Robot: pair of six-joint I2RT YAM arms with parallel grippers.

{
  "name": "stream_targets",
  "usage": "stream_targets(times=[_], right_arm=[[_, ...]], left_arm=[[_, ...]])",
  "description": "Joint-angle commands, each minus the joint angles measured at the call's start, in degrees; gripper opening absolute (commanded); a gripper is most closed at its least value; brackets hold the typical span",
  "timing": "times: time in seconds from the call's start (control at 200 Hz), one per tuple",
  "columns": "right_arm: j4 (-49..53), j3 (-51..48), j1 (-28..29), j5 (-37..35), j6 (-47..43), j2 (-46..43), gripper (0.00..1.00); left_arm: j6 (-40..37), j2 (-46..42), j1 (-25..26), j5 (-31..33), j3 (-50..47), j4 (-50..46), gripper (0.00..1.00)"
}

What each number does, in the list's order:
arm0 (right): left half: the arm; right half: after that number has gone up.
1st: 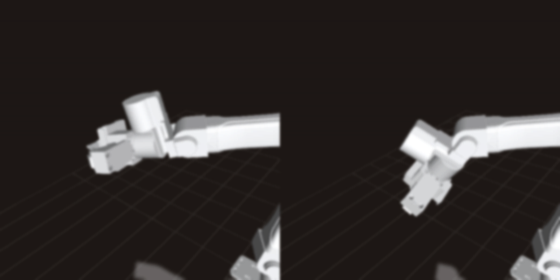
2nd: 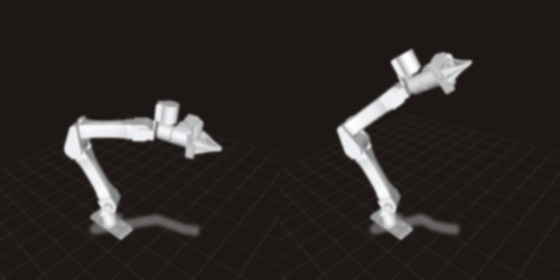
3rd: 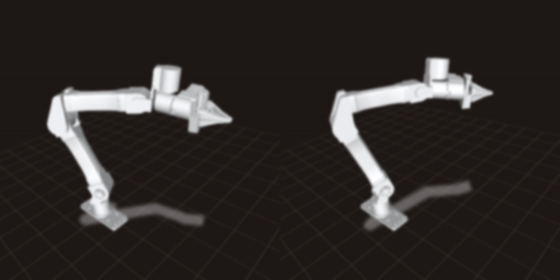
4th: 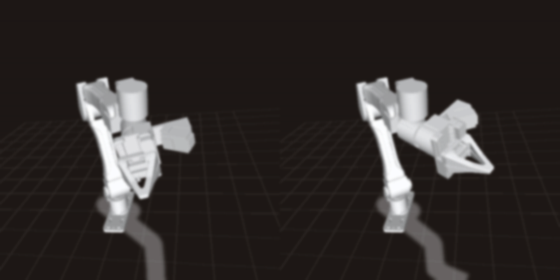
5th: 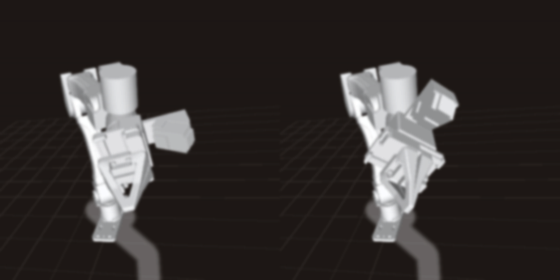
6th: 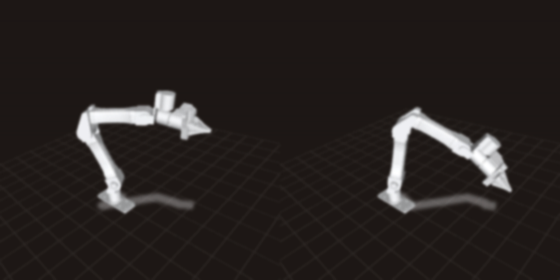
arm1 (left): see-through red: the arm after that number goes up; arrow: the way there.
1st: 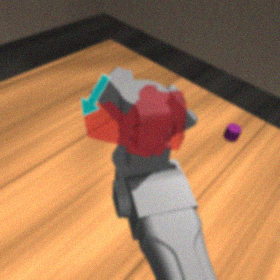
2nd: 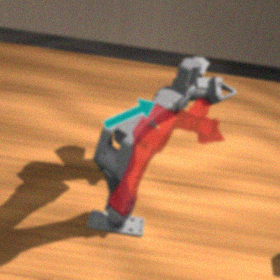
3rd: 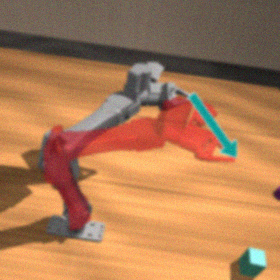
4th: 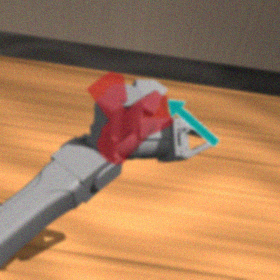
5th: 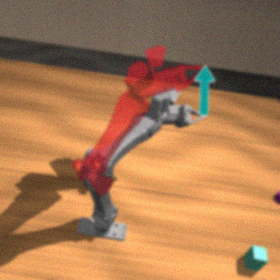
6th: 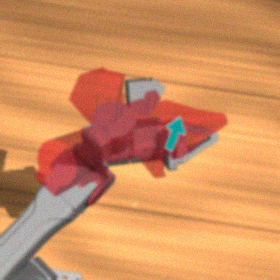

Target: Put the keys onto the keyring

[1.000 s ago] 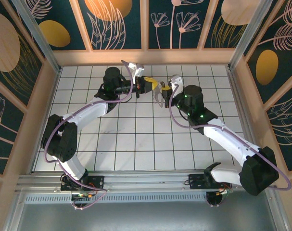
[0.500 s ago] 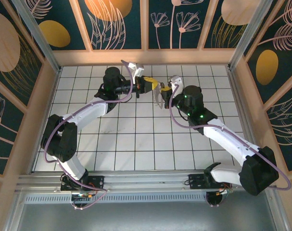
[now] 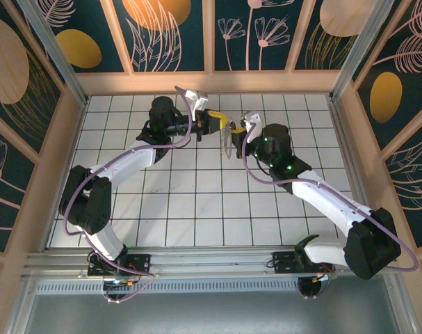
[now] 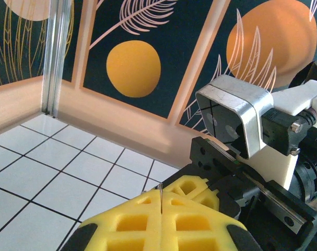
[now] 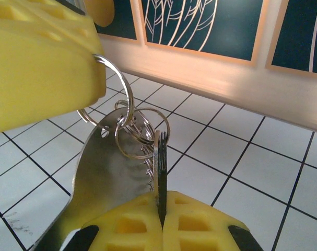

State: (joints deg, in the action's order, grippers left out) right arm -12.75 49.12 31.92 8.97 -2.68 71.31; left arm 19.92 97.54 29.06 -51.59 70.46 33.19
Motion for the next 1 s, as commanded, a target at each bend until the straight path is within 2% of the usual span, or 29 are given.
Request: stream_targets(times=[0.0,0.711,0.871,0.936,0.996], right_arm=[[1.0,2.1,-0.2,-0.4,-0.7,-0.6,0.00],[3.0,5.2,-0.3,-1.5,-1.8,-2.0,0.00],[4.1,5.9,-0.3,-2.6,-2.1,-2.3,0.00],[4.6,6.3,-0.3,-3.1,-2.2,-2.1,0.00],[5.2,6.7,-0.3,-3.8,-2.3,-1.8,0.00]], left_arm=[[-0.8,-1.5,0.3,-0.7,2.1,1.4,0.00],[-1.1,-1.4,0.3,-0.9,1.5,1.3,0.00],[-0.7,-1.4,0.3,0.7,1.2,1.6,0.00],[0.0,-1.4,0.3,1.1,0.9,2.4,0.09],[0.5,-1.6,0.3,1.3,0.6,3.3,0.13]])
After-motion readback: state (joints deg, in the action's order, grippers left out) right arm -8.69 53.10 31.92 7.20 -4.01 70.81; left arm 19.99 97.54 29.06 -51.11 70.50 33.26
